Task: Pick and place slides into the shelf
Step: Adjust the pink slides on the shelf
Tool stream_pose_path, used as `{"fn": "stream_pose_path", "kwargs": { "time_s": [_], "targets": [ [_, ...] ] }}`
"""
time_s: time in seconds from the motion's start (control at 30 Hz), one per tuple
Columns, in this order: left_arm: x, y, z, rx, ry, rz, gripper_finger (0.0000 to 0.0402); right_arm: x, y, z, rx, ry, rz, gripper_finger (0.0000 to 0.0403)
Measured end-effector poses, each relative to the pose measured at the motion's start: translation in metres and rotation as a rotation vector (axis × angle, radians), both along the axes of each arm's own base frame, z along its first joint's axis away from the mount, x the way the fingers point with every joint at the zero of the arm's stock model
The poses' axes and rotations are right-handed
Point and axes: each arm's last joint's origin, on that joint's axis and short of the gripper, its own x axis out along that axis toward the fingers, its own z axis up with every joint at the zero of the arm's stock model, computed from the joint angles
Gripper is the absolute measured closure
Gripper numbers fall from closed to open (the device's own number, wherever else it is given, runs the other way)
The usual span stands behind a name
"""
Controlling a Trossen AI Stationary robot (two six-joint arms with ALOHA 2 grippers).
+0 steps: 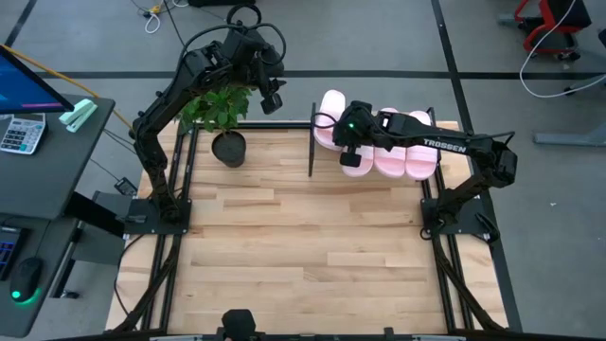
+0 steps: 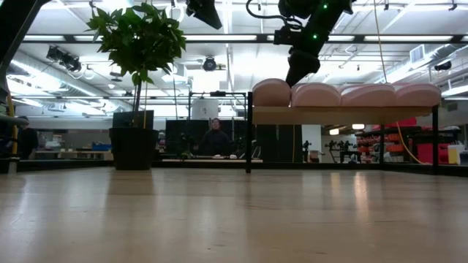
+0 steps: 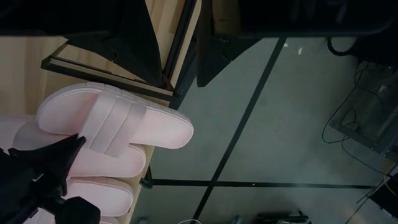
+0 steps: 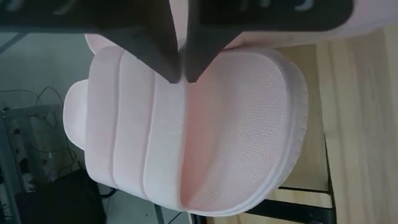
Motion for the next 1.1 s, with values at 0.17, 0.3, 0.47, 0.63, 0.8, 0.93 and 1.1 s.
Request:
{"fn": "stream_pose_path", "kwargs": {
  "time_s": [0.17, 0.3, 0.47, 0.63, 0.8, 0.93, 1.1],
  "targets": [
    [0.0, 0.0, 0.0, 0.0, 0.0, 0.0, 0.0294, -0.003, 0.001, 0.007, 0.023, 0.032, 0.007, 0.0339],
    [0.0, 0.0, 0.0, 0.0, 0.001, 0.0, 0.0294, -0.005, 0.003, 0.019, 0.037, 0.049, 0.009, 0.0306],
    [0.0, 0.0, 0.0, 0.001, 0.001, 0.0, 0.0294, -0.007, 0.003, 0.039, 0.029, 0.038, 0.005, 0.0284],
    [0.0, 0.0, 0.0, 0.001, 0.001, 0.0, 0.0294, 0.004, -0.001, 0.06, -0.012, -0.158, 0.036, 0.0291],
    [0.0, 0.0, 0.0, 0.002, 0.001, -0.001, 0.0294, 0.015, -0.007, 0.062, 0.036, -0.276, 0.091, 0.033],
    [0.0, 0.001, 0.0, 0.002, 0.001, 0.001, 0.0294, 0.028, -0.012, 0.05, 0.051, -0.268, 0.12, 0.0351],
    [-0.001, 0.002, 0.0, 0.002, 0.001, 0.005, 0.0294, 0.039, -0.016, 0.034, 0.07, -0.232, 0.118, 0.0354]
  ]
}}
